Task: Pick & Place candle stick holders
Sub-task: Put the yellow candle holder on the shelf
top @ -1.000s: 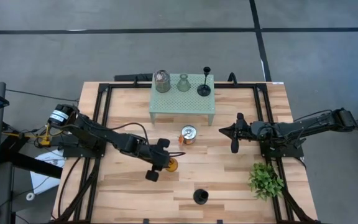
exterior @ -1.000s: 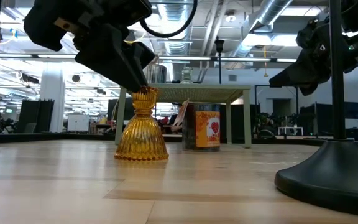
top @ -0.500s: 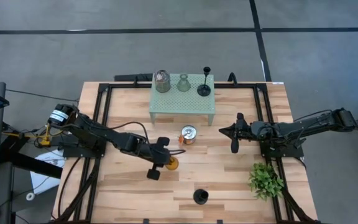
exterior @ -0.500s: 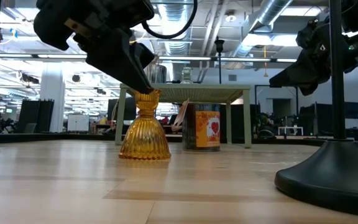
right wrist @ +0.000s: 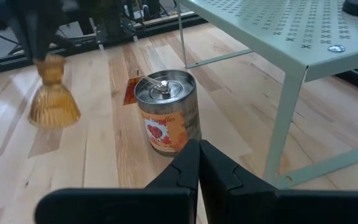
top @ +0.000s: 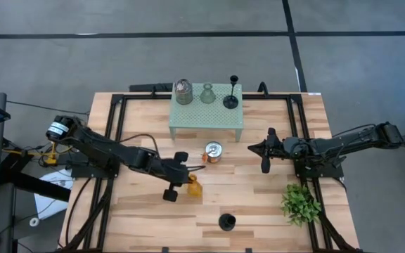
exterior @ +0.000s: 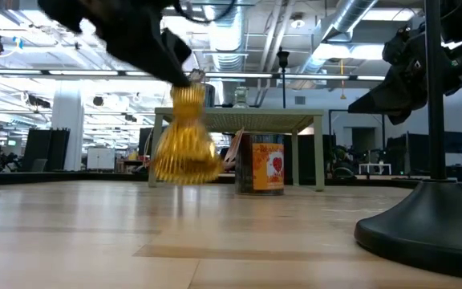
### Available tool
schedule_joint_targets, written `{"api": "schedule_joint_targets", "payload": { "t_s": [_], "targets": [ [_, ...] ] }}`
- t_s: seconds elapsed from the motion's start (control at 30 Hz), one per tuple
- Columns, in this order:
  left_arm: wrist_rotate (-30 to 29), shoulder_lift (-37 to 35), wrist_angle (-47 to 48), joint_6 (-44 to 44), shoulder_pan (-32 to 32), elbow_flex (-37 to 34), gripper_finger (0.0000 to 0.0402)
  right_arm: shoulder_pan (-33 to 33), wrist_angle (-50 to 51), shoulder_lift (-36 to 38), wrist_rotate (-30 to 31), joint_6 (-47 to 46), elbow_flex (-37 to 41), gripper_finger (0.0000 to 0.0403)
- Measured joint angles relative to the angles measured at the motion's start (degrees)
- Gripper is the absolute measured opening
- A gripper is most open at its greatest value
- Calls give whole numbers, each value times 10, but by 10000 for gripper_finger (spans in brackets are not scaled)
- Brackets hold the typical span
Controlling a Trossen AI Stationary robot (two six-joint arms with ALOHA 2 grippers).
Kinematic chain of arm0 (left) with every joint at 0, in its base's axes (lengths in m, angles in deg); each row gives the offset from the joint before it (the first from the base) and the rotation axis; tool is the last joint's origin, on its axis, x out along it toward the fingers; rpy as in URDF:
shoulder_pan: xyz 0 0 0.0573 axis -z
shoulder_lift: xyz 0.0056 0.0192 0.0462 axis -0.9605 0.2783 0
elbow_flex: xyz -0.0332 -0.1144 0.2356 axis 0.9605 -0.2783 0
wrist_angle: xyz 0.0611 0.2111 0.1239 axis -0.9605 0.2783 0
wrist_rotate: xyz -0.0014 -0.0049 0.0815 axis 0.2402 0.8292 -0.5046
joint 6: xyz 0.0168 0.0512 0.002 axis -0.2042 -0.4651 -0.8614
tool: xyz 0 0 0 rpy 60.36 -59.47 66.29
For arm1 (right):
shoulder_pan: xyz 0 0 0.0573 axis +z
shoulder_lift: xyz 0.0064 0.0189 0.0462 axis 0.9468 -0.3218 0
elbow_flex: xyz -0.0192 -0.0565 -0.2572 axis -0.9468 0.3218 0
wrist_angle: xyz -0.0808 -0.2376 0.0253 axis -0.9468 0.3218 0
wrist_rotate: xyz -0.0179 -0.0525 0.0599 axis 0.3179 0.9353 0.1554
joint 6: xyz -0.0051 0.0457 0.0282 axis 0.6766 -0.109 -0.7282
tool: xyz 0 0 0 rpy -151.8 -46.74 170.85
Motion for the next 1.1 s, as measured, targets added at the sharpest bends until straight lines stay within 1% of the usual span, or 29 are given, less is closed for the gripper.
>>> {"api": "schedule_joint_targets", "payload": {
  "t_s": [0.17,0.37,0.5,0.7,0.9,1.0,1.1],
  "targets": [
    [-70,-44,10,-2,-1,0,8,0,0,0,0,0,0,0],
    [-113,-82,18,-11,-1,0,7,0,0,0,0,-1,0,0],
    [-166,-85,18,-61,-1,15,7,0,0,0,0,-1,0,0],
    [-222,-72,22,-164,-11,70,7,0,0,0,1,-2,0,0],
    [-286,-71,28,-244,-47,114,6,0,0,0,1,-2,0,0],
    [-293,-71,29,-269,-73,130,6,0,2,0,1,-2,0,0],
    [-287,-72,27,-273,-109,141,6,0,2,0,1,-2,0,0]
  ]
}}
